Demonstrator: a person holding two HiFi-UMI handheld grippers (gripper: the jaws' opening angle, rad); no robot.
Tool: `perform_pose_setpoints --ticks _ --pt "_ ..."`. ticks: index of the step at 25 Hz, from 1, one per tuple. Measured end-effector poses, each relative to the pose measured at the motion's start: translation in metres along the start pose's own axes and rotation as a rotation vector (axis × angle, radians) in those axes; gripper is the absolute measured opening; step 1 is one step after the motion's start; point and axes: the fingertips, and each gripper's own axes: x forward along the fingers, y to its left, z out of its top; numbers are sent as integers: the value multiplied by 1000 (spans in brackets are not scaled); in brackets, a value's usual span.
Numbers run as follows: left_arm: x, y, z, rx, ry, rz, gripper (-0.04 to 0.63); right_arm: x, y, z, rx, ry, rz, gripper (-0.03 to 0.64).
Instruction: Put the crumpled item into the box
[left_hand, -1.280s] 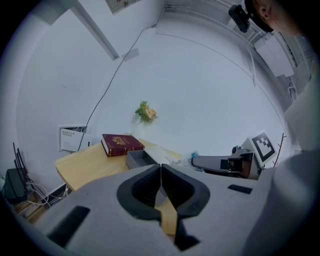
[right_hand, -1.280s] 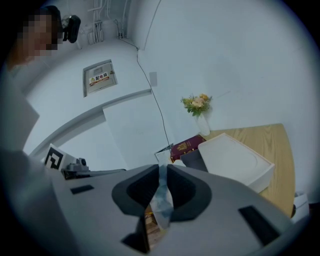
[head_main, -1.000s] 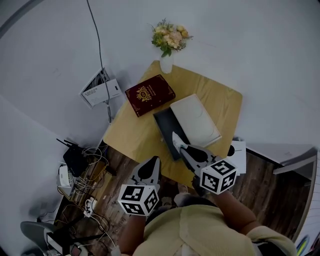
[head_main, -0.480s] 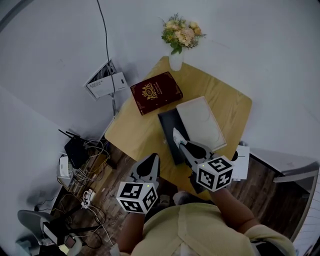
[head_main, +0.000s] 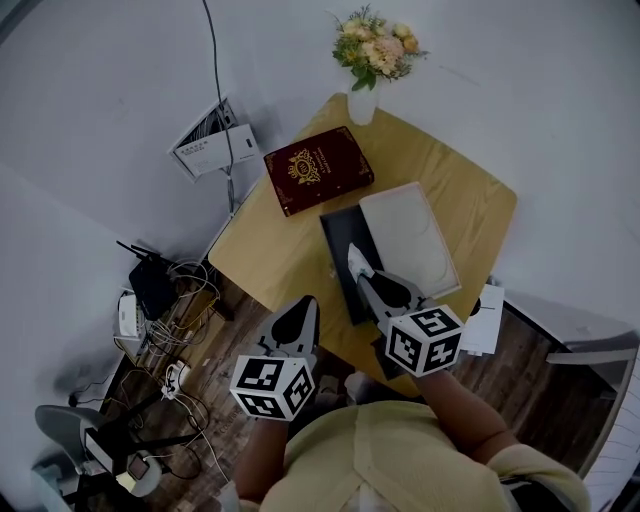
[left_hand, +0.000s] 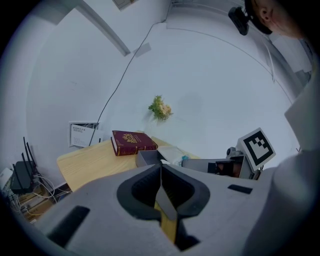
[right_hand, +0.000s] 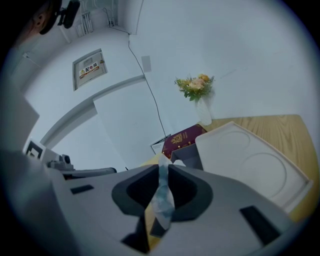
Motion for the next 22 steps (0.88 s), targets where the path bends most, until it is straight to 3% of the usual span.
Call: perform_pose_setpoints --ticks 22 --pt "20 15 2 -9 2 41 26 21 -10 12 -79 -31 -43 64"
